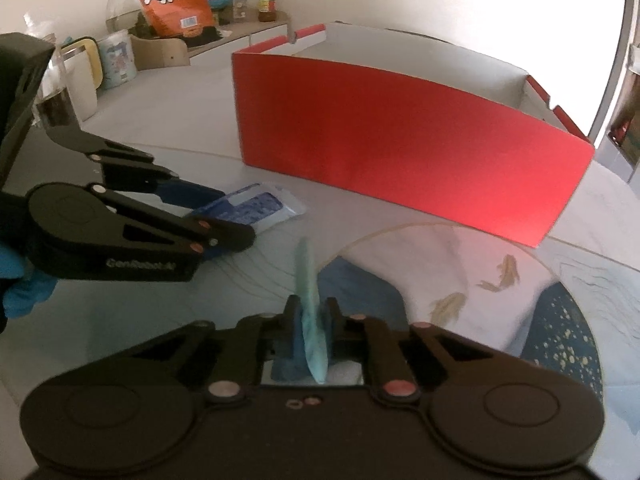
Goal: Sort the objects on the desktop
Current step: 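Grasp the blue-white pack with the left tool while the right tool grasps the mint-green stick, then carry the blue-white pack and green stick with both tools over the red box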
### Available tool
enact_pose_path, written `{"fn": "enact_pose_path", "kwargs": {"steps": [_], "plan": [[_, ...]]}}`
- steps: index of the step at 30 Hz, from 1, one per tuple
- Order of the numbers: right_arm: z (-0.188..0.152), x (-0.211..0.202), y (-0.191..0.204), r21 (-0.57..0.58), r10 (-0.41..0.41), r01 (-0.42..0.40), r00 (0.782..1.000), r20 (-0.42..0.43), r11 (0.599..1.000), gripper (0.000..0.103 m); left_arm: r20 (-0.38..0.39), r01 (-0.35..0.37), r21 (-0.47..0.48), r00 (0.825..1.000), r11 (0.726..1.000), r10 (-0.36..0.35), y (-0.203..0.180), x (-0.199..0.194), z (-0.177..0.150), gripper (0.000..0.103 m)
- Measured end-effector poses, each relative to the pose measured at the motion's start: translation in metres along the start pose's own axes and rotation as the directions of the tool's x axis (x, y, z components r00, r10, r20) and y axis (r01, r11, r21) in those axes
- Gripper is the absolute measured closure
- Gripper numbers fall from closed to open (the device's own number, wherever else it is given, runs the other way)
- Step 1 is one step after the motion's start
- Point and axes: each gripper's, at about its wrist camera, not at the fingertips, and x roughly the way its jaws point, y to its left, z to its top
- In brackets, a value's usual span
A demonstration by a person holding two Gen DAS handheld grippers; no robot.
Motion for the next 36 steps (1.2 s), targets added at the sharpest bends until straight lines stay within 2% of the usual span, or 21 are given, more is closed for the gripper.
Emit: {"fn": "enact_pose_path", "kwargs": {"steps": [9,16,36], "plan": [[-0.005,-0.012,-0.011,0.015,-0.033,0.033,0.999,0.022,0.999,0.093,0.023,-0.005,-0.016,1.000,1.000,0.005,-0.007,-0.015,0.005,0.068],[-0.006,-0.025,-0.017,0.023,-0.029,0.028,0.999,0.042,0.999,0.093,0.029,-0.003,-0.024,1.000,1.000,0.003,-0.012,-0.025,0.007,0.068],[0.016,-0.072,-0.025,0.048,-0.038,0.032,0.992,0.124,0.998,0.093,0.068,0.009,-0.018,0.998,1.000,-0.008,-0.032,-0.066,0.038,0.068]]}}
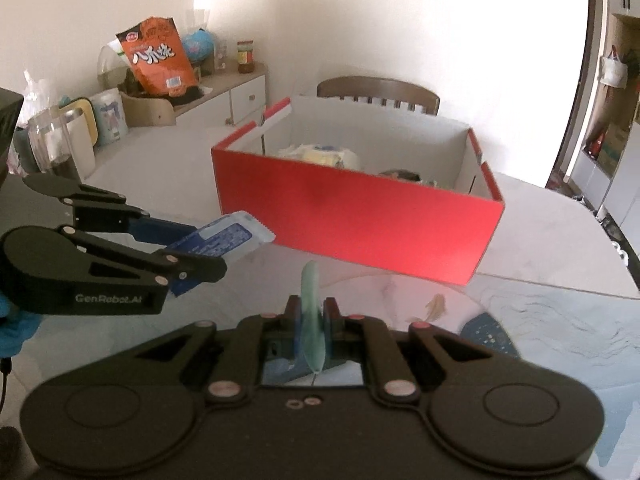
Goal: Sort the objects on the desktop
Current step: 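Carry the blue-white pack and green stick with both tools over the red box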
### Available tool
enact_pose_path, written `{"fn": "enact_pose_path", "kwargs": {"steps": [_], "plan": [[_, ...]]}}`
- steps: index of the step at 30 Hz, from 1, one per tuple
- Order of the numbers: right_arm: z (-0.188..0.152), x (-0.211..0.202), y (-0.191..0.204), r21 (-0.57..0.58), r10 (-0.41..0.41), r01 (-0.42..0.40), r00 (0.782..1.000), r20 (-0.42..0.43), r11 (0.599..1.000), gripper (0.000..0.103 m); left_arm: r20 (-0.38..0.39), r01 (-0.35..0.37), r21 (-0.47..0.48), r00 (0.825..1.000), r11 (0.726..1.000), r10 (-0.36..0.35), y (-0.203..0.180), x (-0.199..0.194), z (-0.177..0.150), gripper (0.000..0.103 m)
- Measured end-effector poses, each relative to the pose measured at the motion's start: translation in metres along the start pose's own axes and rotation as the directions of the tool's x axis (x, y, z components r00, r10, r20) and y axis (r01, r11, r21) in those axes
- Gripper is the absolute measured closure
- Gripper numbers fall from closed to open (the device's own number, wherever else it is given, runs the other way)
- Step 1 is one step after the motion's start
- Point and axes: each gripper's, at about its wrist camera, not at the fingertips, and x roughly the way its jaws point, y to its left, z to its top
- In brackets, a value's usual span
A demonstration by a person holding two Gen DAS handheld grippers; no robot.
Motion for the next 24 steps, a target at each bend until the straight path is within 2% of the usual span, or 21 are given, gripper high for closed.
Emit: {"fn": "enact_pose_path", "kwargs": {"steps": [24], "plan": [[0.057,-0.052,-0.019,-0.019,-0.027,0.030,0.988,0.152,0.999,0.094,0.058,0.014,0.014,0.998,1.000,-0.015,-0.011,-0.032,0.068,0.068]]}}
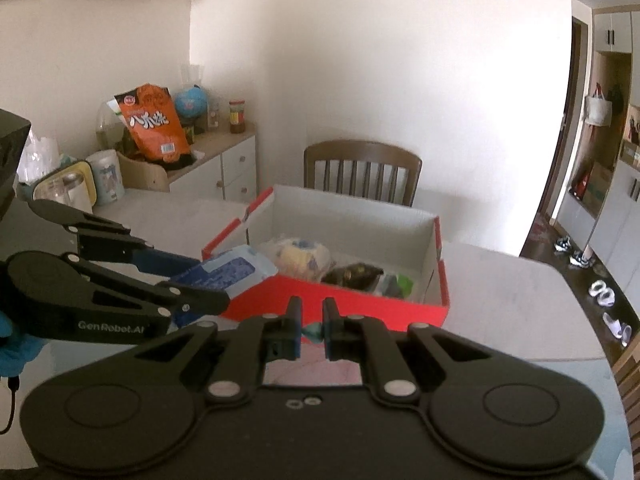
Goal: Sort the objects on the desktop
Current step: 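Carry the blue-white pack and green stick with both tools over the red box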
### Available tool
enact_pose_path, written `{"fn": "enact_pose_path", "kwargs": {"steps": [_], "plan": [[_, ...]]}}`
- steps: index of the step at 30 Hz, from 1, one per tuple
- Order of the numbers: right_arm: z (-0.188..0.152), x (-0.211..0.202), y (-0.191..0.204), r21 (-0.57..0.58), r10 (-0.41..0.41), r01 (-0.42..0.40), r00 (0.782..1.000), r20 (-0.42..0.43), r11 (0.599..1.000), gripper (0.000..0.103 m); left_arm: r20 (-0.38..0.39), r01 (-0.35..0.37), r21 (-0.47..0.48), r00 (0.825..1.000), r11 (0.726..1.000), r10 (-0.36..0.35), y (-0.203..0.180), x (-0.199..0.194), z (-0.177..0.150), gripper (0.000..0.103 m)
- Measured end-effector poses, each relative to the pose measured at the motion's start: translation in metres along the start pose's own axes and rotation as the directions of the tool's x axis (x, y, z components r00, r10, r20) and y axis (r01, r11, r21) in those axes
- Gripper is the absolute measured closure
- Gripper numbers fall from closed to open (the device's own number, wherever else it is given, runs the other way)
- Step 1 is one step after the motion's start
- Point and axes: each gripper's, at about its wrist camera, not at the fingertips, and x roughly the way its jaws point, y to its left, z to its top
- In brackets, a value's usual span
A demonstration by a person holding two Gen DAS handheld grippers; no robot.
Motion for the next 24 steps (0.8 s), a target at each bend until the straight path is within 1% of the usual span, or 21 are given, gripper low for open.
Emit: {"fn": "enact_pose_path", "kwargs": {"steps": [5,12,14,24], "plan": [[0.018,-0.002,-0.003,-0.022,-0.006,0.006,0.999,0.034,1.000,0.094,0.010,0.001,-0.010,1.000,1.000,-0.001,0.005,-0.003,0.017,0.068],[0.040,-0.002,-0.011,-0.030,-0.008,0.010,0.997,0.074,0.999,0.094,0.010,-0.011,0.004,1.000,1.000,0.011,0.005,0.000,0.039,0.068],[0.044,-0.001,-0.014,-0.034,-0.009,0.012,0.996,0.085,0.999,0.094,0.003,-0.005,0.003,1.000,1.000,0.005,0.006,0.003,0.046,0.068],[0.066,0.017,-0.030,-0.033,-0.019,0.023,0.994,0.108,0.999,0.094,-0.011,-0.026,0.018,1.000,0.999,0.027,0.010,0.024,0.072,0.068]]}}
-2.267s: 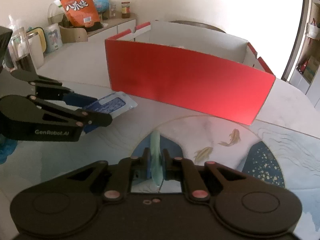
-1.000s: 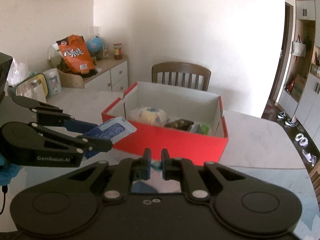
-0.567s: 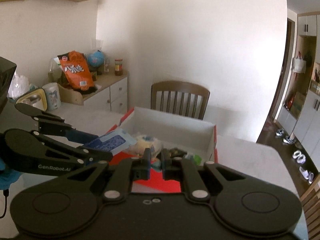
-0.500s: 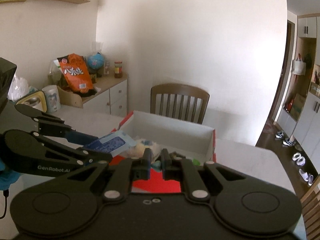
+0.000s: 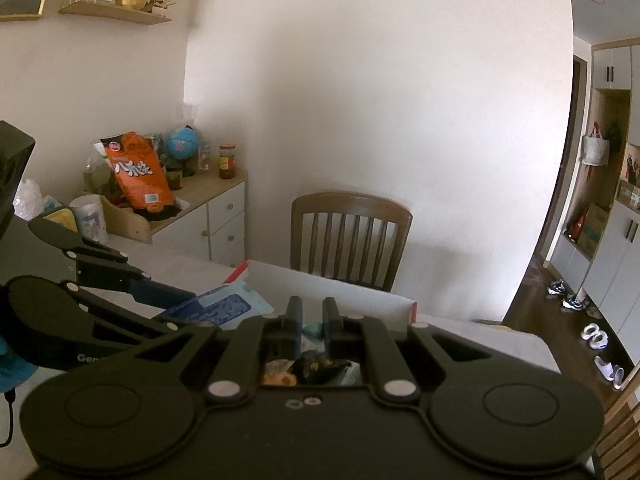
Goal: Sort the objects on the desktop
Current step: 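Carry the blue-white pack and green stick with both tools over the red box, then lower the pack and stick into the box and open both tools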
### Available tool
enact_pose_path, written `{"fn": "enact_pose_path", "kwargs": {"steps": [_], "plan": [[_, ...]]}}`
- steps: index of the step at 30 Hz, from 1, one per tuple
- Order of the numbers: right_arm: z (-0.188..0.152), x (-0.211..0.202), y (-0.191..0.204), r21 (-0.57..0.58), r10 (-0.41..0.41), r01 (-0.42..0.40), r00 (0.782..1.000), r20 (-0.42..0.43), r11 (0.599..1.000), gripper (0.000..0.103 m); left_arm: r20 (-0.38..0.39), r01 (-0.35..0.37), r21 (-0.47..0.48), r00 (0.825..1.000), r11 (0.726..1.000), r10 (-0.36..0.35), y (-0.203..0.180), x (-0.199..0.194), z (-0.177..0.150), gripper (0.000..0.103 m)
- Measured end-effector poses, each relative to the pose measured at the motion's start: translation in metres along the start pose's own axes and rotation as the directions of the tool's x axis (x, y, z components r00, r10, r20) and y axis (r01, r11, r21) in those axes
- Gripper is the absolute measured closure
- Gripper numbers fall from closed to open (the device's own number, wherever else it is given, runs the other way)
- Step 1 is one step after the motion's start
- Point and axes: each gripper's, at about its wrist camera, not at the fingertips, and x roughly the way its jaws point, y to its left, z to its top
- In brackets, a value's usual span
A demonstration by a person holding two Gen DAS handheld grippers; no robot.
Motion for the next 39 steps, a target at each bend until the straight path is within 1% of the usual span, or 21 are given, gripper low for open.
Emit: {"fn": "enact_pose_path", "kwargs": {"steps": [5,11,17,28,33,39], "plan": [[0.005,0.015,-0.010,-0.005,-0.007,0.007,1.000,0.001,1.000,0.094,-0.020,-0.012,-0.014,1.000,1.000,0.012,0.011,0.020,0.012,0.067],[0.002,0.033,-0.022,0.006,-0.004,0.004,1.000,-0.013,1.000,0.094,-0.057,-0.029,-0.019,0.998,0.999,0.028,0.022,0.046,0.016,0.067],[-0.007,0.053,-0.031,0.019,0.001,0.000,0.999,-0.045,1.000,0.094,-0.117,-0.050,-0.028,0.992,0.998,0.047,0.030,0.075,0.011,0.067],[-0.021,0.086,-0.045,0.049,0.005,0.000,0.996,-0.093,0.999,0.094,-0.201,-0.059,-0.042,0.978,0.997,0.049,0.035,0.112,0.001,0.067],[-0.026,0.101,-0.049,0.052,-0.001,0.007,0.994,-0.108,0.999,0.094,-0.224,-0.062,-0.054,0.973,0.997,0.048,0.039,0.125,-0.001,0.067],[-0.037,0.120,-0.052,0.063,-0.018,0.027,0.990,-0.139,0.998,0.094,-0.231,-0.076,-0.056,0.971,0.996,0.061,0.044,0.139,-0.001,0.067]]}}
